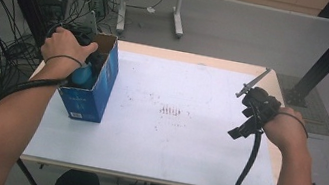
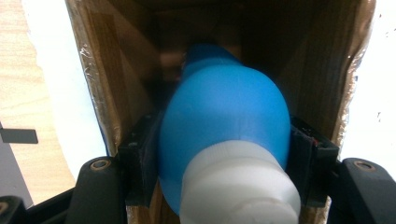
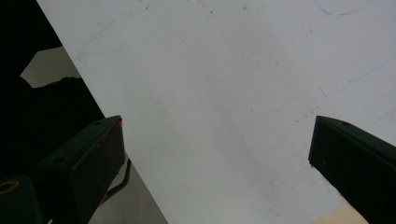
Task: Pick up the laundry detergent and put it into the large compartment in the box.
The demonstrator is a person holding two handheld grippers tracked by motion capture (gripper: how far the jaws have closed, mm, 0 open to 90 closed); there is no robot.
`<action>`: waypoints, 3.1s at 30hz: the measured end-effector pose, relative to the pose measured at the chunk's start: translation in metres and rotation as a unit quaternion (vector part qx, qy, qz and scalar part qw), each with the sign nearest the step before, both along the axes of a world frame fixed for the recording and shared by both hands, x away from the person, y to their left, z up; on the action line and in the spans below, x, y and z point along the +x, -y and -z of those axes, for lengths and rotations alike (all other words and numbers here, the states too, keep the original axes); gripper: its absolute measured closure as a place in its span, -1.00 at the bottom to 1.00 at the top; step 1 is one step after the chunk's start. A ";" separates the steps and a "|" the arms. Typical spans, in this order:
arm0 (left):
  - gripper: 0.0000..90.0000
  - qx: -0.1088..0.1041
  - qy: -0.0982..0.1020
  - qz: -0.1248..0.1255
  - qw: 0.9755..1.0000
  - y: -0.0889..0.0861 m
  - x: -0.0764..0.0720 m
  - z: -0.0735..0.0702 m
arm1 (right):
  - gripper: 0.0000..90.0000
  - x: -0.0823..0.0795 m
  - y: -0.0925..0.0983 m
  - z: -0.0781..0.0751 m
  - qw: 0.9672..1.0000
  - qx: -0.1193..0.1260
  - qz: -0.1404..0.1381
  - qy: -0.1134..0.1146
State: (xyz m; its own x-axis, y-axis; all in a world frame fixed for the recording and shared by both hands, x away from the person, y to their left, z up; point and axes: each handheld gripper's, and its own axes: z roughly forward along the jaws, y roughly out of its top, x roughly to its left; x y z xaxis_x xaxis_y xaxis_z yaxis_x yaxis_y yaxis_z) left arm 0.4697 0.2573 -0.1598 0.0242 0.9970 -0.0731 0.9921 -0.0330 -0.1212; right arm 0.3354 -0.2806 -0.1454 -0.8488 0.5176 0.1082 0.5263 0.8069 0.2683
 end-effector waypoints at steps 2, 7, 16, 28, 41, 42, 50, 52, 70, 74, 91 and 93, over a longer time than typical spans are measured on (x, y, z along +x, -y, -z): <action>-0.18 0.000 -0.001 0.001 1.000 0.000 0.000 0.001 | -0.92 0.000 -0.001 0.000 1.000 0.001 -0.001 0.000; -0.18 -0.003 0.002 0.000 1.000 -0.001 -0.001 0.001 | -0.92 -0.001 -0.001 0.000 1.000 0.000 -0.002 0.001; -0.18 -0.008 -0.002 0.004 1.000 -0.004 0.000 0.002 | -0.92 0.000 -0.002 -0.001 1.000 -0.001 -0.002 0.002; -0.18 -0.008 0.000 0.003 1.000 -0.003 -0.001 0.002 | -0.92 -0.002 -0.002 -0.006 1.000 -0.005 -0.001 0.009; -0.18 -0.011 0.003 0.002 1.000 -0.006 -0.002 0.002 | -0.92 0.000 -0.006 -0.008 1.000 -0.009 -0.003 0.009; -0.18 -0.012 0.003 0.002 1.000 -0.006 -0.002 0.002 | -0.92 0.000 -0.006 -0.008 1.000 -0.008 -0.003 0.009; -0.18 -0.014 0.003 0.003 1.000 -0.007 -0.003 0.002 | -0.92 0.000 -0.007 -0.007 1.000 -0.008 -0.004 0.009; -0.18 -0.014 0.004 0.003 1.000 -0.007 -0.003 0.002 | -0.92 0.000 -0.007 -0.007 1.000 -0.007 -0.003 0.009; -0.18 -0.015 0.004 0.006 1.000 -0.005 -0.004 0.002 | -0.92 -0.001 -0.009 -0.008 1.000 -0.006 -0.007 0.013; -0.18 -0.017 0.004 0.006 1.000 -0.007 -0.004 0.003 | -0.92 -0.001 -0.009 -0.008 1.000 -0.006 -0.006 0.013; -0.18 -0.019 0.005 0.004 1.000 -0.008 -0.005 0.003 | -0.92 -0.001 -0.009 -0.010 1.000 -0.005 -0.008 0.014; -0.18 -0.019 0.005 0.004 1.000 -0.008 -0.005 0.003 | -0.92 -0.001 -0.009 -0.010 1.000 -0.005 -0.009 0.014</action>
